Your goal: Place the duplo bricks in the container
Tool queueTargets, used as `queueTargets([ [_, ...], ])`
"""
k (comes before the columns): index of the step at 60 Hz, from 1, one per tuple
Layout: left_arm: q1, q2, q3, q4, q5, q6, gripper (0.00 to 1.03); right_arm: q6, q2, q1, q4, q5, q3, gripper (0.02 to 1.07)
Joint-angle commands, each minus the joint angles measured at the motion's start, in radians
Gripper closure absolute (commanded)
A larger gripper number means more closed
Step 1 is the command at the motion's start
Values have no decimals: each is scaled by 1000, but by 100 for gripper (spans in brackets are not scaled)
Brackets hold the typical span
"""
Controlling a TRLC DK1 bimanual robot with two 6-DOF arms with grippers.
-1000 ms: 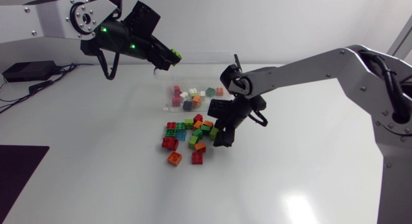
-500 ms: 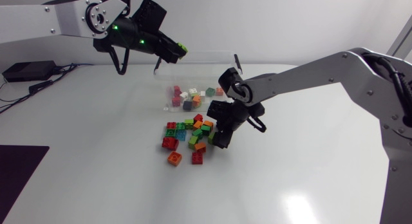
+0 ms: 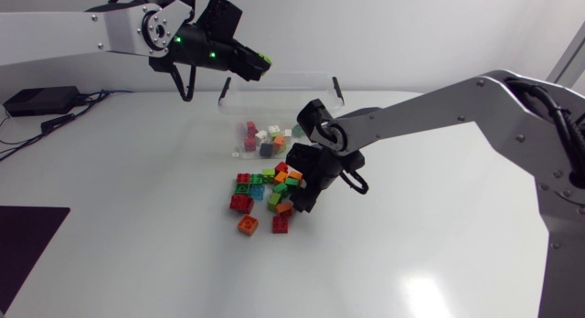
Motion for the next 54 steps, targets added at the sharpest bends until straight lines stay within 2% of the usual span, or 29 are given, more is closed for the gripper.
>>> queueTargets([
  [1, -9, 31, 50, 14, 7, -35, 72, 89, 10, 8, -28, 14, 35, 28],
  [16, -18, 52, 80, 15, 4, -45, 72, 199, 35, 19, -110, 61, 110, 28],
  [18, -19, 57, 87, 15, 4, -47, 72, 214, 39, 20, -118, 65, 116, 31],
  [21, -21, 61, 90, 15, 4, -49, 72, 230, 44, 22, -118, 71, 121, 34],
  [35, -33, 69, 108, 19, 3, -53, 72, 267, 76, 28, -135, 87, 134, 34],
  [39, -35, 69, 111, 19, 1, -55, 72, 279, 81, 28, -137, 93, 134, 42],
  [45, -35, 69, 114, 17, 1, -55, 72, 282, 81, 30, -137, 93, 127, 44],
  [54, -35, 72, 113, 17, 1, -55, 72, 288, 90, 31, -124, 93, 127, 61],
])
